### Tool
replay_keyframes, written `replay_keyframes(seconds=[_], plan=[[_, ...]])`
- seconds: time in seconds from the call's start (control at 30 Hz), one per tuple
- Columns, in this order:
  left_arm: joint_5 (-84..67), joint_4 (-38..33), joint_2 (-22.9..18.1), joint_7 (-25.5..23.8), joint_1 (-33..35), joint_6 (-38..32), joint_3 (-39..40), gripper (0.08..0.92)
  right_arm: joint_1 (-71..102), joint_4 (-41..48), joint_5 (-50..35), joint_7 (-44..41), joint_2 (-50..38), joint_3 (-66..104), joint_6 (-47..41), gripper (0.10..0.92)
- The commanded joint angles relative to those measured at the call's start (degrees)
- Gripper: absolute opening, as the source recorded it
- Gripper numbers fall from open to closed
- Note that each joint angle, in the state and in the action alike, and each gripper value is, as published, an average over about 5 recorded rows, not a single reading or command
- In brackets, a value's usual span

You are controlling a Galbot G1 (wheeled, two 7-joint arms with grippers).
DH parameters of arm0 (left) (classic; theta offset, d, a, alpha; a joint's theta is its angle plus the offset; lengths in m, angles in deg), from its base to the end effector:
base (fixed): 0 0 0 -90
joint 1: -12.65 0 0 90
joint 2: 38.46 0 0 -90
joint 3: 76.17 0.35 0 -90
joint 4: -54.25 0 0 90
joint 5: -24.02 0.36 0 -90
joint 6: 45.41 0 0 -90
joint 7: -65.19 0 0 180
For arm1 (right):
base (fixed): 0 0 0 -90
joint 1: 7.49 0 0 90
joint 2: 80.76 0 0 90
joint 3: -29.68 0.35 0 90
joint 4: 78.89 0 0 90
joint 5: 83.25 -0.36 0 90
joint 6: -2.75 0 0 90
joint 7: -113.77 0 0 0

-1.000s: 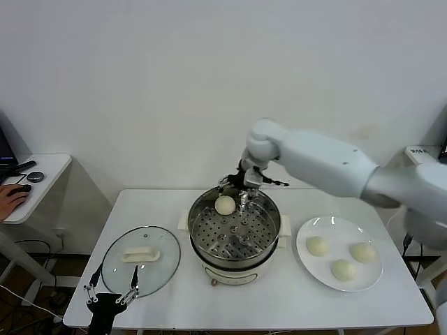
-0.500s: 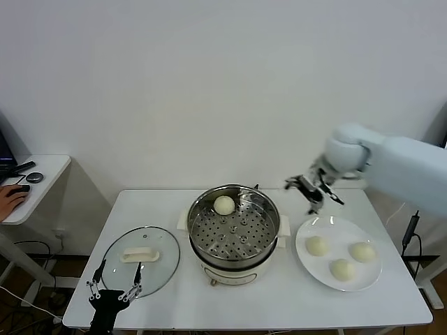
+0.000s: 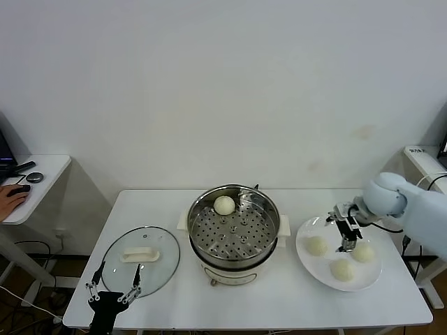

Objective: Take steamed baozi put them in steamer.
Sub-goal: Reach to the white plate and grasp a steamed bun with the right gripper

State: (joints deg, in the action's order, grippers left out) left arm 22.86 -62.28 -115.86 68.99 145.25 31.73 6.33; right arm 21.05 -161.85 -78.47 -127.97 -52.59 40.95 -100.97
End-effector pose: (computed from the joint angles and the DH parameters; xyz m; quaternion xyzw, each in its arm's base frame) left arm 0.1163 0.0823 -0.3453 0.0126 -0.9930 -0.1162 0.0167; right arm 0.4682 -0.1820 -0.1751 0.4880 -0.5348 0.5577 0.4059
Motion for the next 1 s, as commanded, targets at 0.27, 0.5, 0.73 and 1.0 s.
replay_keyframes(seconds=[0.27,0.5,0.73,1.0], plan=[[0.8,0.2,-0.2,0.1,0.2,0.0,-0.4,0.823,9.0,9.6,5.5,0.7,7.3,8.5,2.9,0.823],[0.9,0.4,-0.3,0.2,0.1,0.0,-0.6,0.823,9.1,11.9,5.4,1.7,10.6,8.5,2.3,0.823],[1.0,0.8,-0.4,0.2,-0.1,-0.1,-0.8,0.823,9.3,13.4,5.6,2.8,12.9,8.7,1.5,0.823],[1.0,1.0,-0.4,0.2,-0.3,0.0,-0.9,0.823,9.4,14.2,6.4,2.2,13.7,8.7,1.2,0.811]])
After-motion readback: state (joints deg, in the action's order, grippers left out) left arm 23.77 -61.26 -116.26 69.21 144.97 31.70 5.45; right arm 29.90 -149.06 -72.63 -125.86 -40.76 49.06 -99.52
